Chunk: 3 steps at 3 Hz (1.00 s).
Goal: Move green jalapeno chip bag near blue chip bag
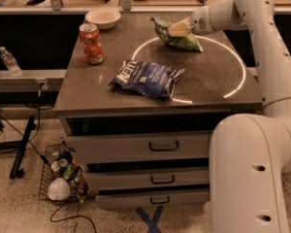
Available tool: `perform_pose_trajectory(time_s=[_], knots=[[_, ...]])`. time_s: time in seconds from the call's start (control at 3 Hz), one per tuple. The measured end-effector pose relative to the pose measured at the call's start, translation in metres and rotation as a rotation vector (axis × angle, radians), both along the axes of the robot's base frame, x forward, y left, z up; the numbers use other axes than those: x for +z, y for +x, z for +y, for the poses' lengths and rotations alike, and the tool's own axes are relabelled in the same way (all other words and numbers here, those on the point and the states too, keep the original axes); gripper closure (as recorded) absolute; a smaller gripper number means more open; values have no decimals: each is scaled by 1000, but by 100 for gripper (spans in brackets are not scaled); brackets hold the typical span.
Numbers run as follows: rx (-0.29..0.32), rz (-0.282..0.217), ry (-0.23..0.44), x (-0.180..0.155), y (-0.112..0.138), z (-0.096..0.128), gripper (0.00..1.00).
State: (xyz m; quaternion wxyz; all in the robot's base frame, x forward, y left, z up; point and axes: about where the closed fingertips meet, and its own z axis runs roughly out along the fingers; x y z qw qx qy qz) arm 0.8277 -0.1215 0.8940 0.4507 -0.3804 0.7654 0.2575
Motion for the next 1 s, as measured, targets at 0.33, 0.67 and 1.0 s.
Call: perform_pose_trajectory(time_s=[0.33,0.67,1.0], knots=[[62,53,-18,-9,-17,6,100],[62,53,-18,-9,-17,6,100],[136,111,-5,-3,-49,5,100]])
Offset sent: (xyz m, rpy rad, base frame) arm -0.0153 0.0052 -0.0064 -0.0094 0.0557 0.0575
